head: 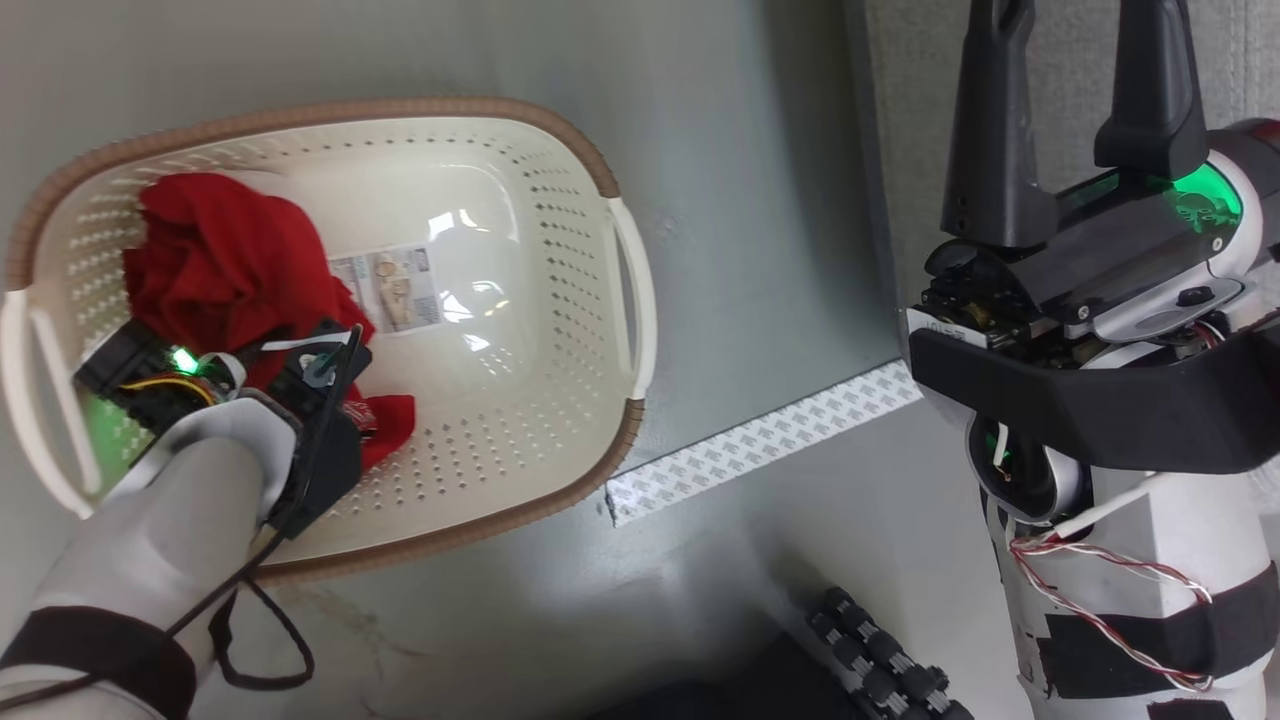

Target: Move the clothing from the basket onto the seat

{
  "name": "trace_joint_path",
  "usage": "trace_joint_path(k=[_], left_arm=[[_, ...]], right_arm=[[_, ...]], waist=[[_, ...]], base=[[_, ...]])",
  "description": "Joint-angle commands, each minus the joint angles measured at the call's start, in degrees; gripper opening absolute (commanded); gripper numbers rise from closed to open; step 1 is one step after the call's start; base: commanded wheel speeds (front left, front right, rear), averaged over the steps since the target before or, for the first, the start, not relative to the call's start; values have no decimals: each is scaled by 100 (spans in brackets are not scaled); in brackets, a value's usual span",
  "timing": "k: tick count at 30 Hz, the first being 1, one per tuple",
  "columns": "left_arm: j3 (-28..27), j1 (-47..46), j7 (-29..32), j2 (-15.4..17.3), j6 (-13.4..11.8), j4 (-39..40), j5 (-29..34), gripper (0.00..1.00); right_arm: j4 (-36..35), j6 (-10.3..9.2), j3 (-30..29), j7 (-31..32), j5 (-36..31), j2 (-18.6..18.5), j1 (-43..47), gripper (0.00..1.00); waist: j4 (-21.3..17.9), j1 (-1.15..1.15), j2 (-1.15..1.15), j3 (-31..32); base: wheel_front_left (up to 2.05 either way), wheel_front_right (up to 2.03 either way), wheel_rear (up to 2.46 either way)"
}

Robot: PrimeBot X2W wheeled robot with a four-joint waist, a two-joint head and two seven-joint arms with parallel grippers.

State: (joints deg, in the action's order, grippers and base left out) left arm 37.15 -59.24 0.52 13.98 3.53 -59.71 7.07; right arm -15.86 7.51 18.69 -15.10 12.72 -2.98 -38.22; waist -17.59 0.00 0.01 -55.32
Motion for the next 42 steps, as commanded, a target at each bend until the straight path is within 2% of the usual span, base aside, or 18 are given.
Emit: trace_joint_path(k=[1, 4, 5, 6, 14, 25, 31, 37, 38, 42], left_arm=[[24, -98, 40, 50, -57, -101, 45, 100], [60, -158, 90, 43, -105, -251, 64, 100], [76, -182, 69, 34, -101, -282, 63, 70], [88, -213, 49, 18, -105, -311, 54, 0], [20, -197, -376, -174, -89, -384, -229, 0], [-413, 352, -1339, -290, -146, -40, -913, 0], [-730, 1065, -1575, -262, -177, 855, -1389, 0], [-1029, 2161, -1578, -137, -309, 2423, -1664, 0], [-1105, 2505, -1579, -122, -361, 2854, -1713, 0], [-1269, 3115, -1580, -140, -422, 3581, -1789, 0]], right_arm=[[-38, -4, 5, -1, 42, 16, -67, 100], [-59, -4, 19, -1, 55, 17, -82, 100], [-62, -4, 24, -1, 58, 16, -89, 100], [-62, -4, 26, -1, 61, 16, -92, 100], [79, -4, -2, -1, -24, 15, -3, 100], [318, -4, 5, -1, -203, 12, 254, 100], [600, -4, -30, -1, -231, 11, 586, 100], [926, -4, 4, -1, -318, 7, 984, 100], [1041, -4, 10, -1, -320, 6, 1142, 100], [1286, -4, 52, 0, -259, 0, 1471, 100]], waist=[[-93, 0, -1, -97], [-122, 0, -1, -136], [-127, 0, -1, -145], [-127, 0, -1, -149], [1, 0, -1, 58], [344, 0, -1, 917], [603, 0, -1, 1690], [840, 0, -1, 2571], [917, 0, -1, 2876], [1052, 0, -1, 3476]], base=[[0, 0, 0], [0, 0, 0], [0, 0, 0], [0, 0, 0], [0, 0, 0], [0, 0, 0], [0, 0, 0], [0, 0, 0], [0, 0, 0], [0, 0, 0]])
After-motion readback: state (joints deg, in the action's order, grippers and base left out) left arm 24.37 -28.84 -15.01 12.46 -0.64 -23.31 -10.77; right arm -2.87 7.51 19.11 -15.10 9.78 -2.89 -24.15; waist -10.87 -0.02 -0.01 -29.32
